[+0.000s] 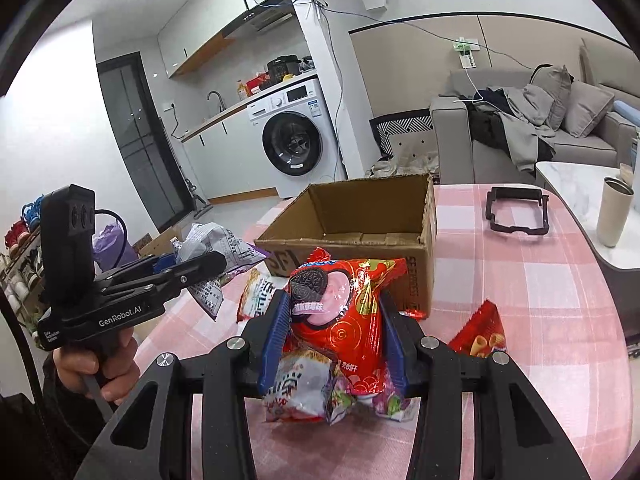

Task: Organize snacks
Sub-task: 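Lift and carry the red Oreo pack and silver bag over the cardboard box with both tools, then open both tools to drop the two packs into the box, then withdraw both tools from the box toward the remaining snacks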

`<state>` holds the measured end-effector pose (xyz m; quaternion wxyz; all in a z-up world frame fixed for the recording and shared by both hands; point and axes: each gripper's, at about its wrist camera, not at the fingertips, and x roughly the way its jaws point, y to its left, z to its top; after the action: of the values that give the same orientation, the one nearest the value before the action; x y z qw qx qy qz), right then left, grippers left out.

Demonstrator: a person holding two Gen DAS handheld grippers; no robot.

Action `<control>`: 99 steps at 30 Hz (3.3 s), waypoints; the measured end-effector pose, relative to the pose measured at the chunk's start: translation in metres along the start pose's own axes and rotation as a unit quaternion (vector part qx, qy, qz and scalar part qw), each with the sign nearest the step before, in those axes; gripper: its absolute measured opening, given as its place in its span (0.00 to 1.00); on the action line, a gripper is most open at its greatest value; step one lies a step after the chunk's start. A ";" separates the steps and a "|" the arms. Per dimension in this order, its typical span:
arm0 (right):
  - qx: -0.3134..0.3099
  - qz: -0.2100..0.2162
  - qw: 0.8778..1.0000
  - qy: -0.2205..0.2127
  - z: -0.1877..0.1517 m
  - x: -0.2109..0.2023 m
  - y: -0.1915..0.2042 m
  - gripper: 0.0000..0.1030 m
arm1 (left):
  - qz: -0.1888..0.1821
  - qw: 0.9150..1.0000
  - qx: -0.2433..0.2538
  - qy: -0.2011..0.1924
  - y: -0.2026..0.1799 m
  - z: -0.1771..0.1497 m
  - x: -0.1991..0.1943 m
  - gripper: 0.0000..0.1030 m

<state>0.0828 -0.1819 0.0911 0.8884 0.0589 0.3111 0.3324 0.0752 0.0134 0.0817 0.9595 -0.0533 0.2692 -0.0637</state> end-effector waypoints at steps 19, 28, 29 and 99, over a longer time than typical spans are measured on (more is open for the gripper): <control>0.045 0.000 0.999 -0.018 0.058 0.052 -0.024 0.43 | 0.014 1.000 -0.003 -0.001 0.013 0.046 0.064 0.40; 0.061 -0.001 0.998 -0.009 0.067 0.080 -0.037 0.43 | 0.016 1.000 0.001 0.008 0.016 0.056 0.099 0.40; 0.062 -0.003 0.998 -0.008 0.067 0.083 -0.039 0.43 | 0.016 1.000 0.002 0.008 0.016 0.056 0.102 0.40; 0.007 -0.095 0.993 0.064 0.002 0.034 -0.058 1.00 | 0.057 0.998 -0.014 0.037 0.036 -0.061 0.048 0.99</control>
<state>0.1362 -0.2048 0.0573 0.8939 0.0139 0.3735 0.2475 0.0871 0.0374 0.0006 0.9501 -0.0492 0.3081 -0.0069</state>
